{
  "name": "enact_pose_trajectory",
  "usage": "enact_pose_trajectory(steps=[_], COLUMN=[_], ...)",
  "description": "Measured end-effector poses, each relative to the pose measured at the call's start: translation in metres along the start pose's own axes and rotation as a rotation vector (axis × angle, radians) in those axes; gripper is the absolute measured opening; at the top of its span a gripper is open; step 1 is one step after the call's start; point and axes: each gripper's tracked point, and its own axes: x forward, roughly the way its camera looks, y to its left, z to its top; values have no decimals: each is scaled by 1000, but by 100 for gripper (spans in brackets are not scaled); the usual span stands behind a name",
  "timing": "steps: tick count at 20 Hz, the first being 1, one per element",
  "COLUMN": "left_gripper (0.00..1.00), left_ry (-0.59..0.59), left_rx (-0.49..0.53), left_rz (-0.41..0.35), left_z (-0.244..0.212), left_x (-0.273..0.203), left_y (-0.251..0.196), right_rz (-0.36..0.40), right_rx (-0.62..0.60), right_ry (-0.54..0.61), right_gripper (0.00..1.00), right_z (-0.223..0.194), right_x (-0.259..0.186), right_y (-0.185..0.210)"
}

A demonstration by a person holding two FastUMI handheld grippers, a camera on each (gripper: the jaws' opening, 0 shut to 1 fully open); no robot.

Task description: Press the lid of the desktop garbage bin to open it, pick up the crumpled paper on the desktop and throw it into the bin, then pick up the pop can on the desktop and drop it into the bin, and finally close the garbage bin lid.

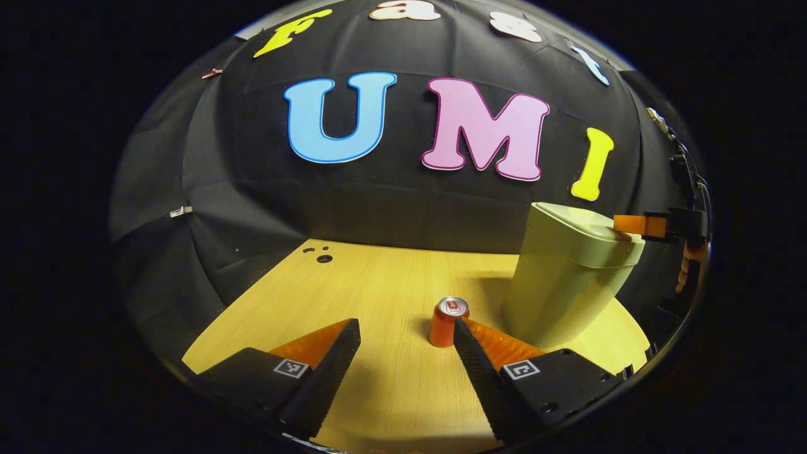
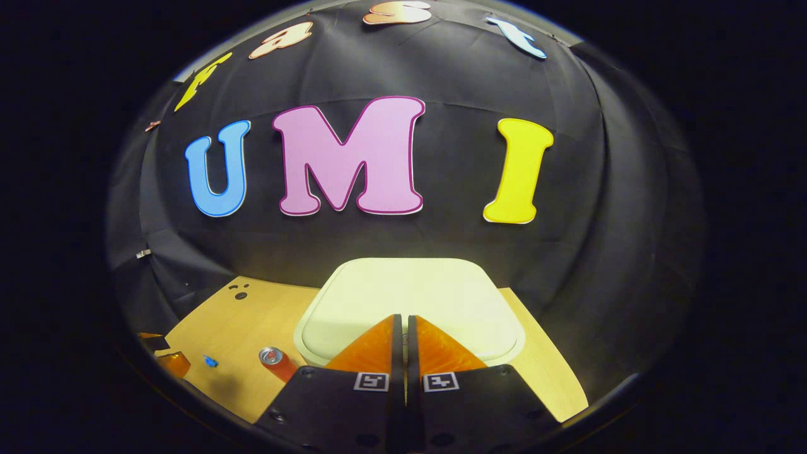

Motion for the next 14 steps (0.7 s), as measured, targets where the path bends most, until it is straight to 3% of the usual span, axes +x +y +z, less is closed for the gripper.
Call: enact_pose_trajectory(steps=[6, 14], left_gripper=[96, 96], left_ry=[13, 2], left_rx=[21, 10], left_rz=[17, 26], left_z=[-3, -4], left_x=[1, -6], left_y=[2, 10], right_rz=[-7, -40], right_rx=[9, 3], right_ry=[-7, -33], right_gripper=[8, 5], right_z=[-4, 7], right_x=[0, -2], right_y=[0, -1])
